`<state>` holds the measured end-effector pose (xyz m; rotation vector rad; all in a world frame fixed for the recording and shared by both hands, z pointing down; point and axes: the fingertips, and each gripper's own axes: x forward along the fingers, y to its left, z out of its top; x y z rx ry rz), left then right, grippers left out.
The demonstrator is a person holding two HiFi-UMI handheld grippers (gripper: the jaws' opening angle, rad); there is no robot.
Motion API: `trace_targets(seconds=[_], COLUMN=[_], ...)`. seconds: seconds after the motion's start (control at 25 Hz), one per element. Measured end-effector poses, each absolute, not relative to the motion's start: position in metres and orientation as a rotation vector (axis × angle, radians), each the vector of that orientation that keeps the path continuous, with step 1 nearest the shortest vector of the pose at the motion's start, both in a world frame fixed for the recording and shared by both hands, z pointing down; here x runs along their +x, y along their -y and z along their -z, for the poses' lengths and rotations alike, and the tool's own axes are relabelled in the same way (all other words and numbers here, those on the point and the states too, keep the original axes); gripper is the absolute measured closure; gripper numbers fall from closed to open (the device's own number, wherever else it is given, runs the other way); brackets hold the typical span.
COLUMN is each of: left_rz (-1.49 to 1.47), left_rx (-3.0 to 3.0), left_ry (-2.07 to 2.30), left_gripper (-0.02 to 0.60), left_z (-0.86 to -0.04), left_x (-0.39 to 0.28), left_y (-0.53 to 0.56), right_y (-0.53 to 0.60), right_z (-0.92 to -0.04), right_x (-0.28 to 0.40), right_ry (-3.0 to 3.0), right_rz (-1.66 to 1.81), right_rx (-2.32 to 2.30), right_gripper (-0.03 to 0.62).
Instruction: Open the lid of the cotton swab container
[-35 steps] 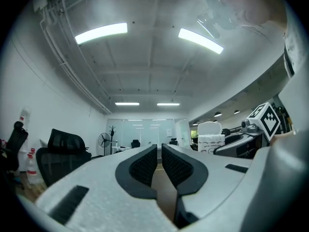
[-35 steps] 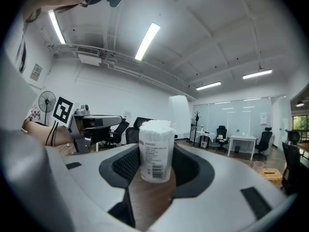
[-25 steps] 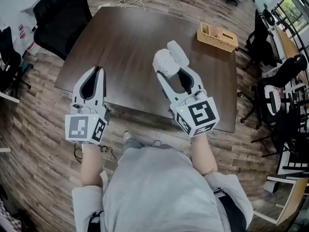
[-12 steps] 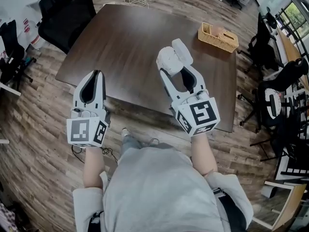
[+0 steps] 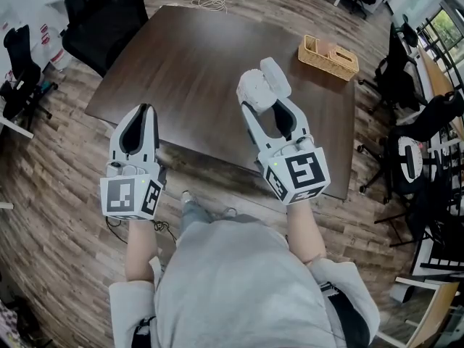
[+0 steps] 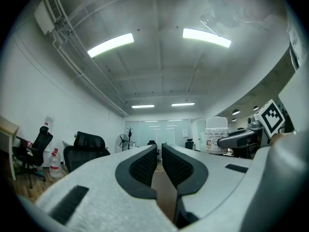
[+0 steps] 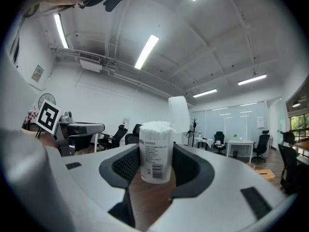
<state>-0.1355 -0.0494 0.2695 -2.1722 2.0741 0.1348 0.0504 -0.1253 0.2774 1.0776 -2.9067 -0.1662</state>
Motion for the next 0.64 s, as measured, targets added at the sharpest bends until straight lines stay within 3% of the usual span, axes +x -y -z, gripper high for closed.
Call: trace_targets(seconds=[0.64], left_rz=[-0.124], left_rx=[-2.115], left_ry=[-2.092], left_gripper=[0.548], left_z=[-0.2665], left_x=[-0.1259], left_y=[0.0512], right_y=[0.1278], right_z=[-0.2745], right_x=[0.0607], right_ry=[2.928], right_rz=[0.172], right_rx=[1.059], right_gripper=[0.399])
